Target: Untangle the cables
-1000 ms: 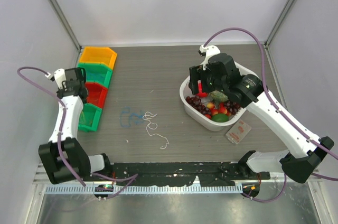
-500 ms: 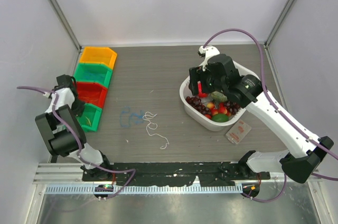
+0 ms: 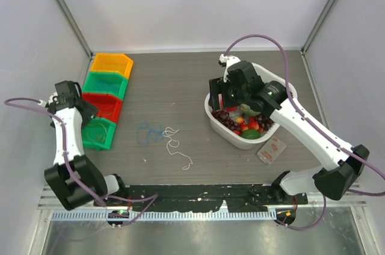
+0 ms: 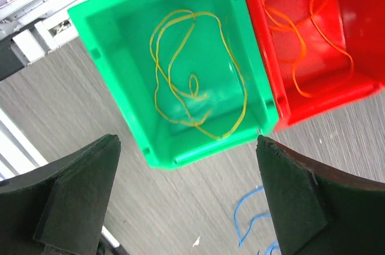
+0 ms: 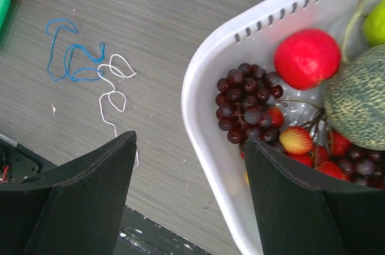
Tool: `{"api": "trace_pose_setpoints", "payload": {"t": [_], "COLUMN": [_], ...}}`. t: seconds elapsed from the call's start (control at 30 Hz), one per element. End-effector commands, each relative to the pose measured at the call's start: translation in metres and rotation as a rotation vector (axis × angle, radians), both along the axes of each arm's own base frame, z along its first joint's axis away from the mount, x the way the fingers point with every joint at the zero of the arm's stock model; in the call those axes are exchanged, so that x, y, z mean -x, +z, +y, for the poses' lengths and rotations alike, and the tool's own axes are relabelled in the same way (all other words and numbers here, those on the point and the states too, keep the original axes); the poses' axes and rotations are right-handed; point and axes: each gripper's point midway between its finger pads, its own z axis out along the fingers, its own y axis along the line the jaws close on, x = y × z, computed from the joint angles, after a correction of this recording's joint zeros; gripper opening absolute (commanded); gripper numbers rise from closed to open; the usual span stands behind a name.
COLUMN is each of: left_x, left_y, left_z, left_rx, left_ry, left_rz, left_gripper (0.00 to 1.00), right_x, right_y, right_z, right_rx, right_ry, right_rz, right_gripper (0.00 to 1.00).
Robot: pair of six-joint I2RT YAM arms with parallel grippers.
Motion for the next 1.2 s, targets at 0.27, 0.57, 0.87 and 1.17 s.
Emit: {"api": "trace_pose_setpoints", "payload": {"t": [0.27,0.57,0.87,1.17], "left_x": [0.004,-0.022,-0.057,-0.04], "left_y": [0.059,-0.023,-0.071,-0.081], "left_z": [-0.08,-0.255,-0.267,-0.257], "left_rx": [-0.017,0.475,0.506,0.484], "left_ry": [-0.308,-0.811,-0.753,-0.705], "left_rz": [-0.133,-0.207,-0.049,0.01], "left_gripper": [0.9,0.94,0.69,0.55], "right_x": [0.039,0.061,0.075,0.103], "right_y": [-0.047,-0.137,-0.221,-0.254], "right_z": [0.102,0.16,0.154,0.141], "right_rx": [-0.065,0.005,0.11,0.208], "right_ry": [0.234,0.381,0.416,0.441], "right_rz": [0.162,0.265,0.342,0.358], "right_gripper": [0.77,0.73,0.66,0.43]}}
